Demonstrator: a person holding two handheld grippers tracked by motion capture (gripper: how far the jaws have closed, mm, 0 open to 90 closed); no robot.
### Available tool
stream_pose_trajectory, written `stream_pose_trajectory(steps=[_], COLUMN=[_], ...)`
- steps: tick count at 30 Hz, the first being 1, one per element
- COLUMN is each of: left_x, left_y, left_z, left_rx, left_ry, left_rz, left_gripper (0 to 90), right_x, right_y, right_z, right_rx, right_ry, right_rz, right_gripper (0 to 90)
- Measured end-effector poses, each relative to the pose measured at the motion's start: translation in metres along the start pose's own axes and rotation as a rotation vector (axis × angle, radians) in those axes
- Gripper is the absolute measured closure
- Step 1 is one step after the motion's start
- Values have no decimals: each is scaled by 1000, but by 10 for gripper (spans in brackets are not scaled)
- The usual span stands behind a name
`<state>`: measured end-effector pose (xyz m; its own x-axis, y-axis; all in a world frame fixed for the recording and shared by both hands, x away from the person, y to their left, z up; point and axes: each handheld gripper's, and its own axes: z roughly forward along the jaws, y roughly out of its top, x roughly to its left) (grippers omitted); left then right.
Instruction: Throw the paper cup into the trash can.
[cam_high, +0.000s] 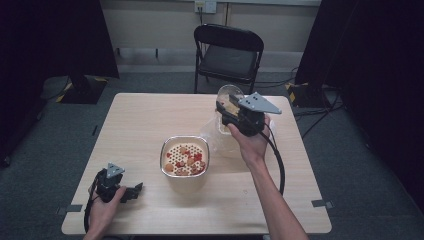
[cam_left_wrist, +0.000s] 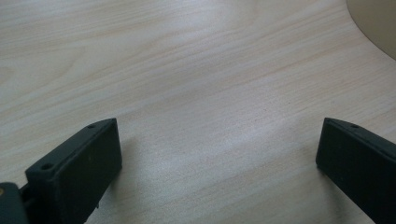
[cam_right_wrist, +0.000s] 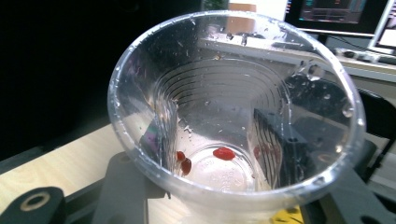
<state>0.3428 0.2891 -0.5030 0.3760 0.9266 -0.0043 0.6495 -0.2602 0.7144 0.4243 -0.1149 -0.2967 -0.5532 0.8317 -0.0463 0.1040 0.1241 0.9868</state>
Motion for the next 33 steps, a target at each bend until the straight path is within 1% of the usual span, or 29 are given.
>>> stream_pose_trajectory(steps=[1,2,3,6,7,8,9,10,11,12,13,14,16,20,24,25,26,28,30,33], left_x=[0,0,0,0,0,0,0,0,0,0,0,0,0,0,0,0,0,0,0,0], left_y=[0,0,0,0,0,0,0,0,0,0,0,0,0,0,0,0,0,0,0,0], left_z=[0,0,0,0,0,0,0,0,0,0,0,0,0,0,0,0,0,0,0,0], left_rx=[0,0,0,1,0,0,0,0,0,0,0,0,0,0,1,1,0,1,0,0], left_ry=[0,0,-1,2,0,0,0,0,0,0,-1,-1,-1,0,3,2,0,2,0,0], left_rz=[1,0,-1,5,-1,-1,0,0,0,0,-1,-1,-1,-1,5,4,-1,5,0,0], left_gripper=[0,0,0,0,0,0,0,0,0,0,0,0,0,0,0,0,0,0,0,0], right_x=[-3,-3,-10,-23,-28,-32,-35,-35,-41,-41,-45,-47,-51,-54,-56,-58,-59,-61,-62,-61], right_y=[0,0,0,-1,-2,-4,-5,-5,-8,-8,-10,-11,-13,-16,-18,-18,-18,-18,-18,-20], right_z=[-1,-1,-3,-2,-2,-1,0,0,3,3,7,9,10,14,17,19,20,21,22,22], right_rx=[-1,-1,8,24,32,43,55,55,75,75,100,110,113,126,138,138,138,141,145,153], right_ry=[-7,-7,-29,-56,-58,-62,-77,-77,-89,-89,-102,-121,-136,-142,-145,-147,-143,-148,-146,-134], right_rz=[-1,-1,3,23,30,32,31,31,36,36,32,37,45,45,39,47,54,57,62,68], right_gripper=[500,500,497,489,486,474,463,463,419,419,297,295,269,208,188,158,153,153,151,151])
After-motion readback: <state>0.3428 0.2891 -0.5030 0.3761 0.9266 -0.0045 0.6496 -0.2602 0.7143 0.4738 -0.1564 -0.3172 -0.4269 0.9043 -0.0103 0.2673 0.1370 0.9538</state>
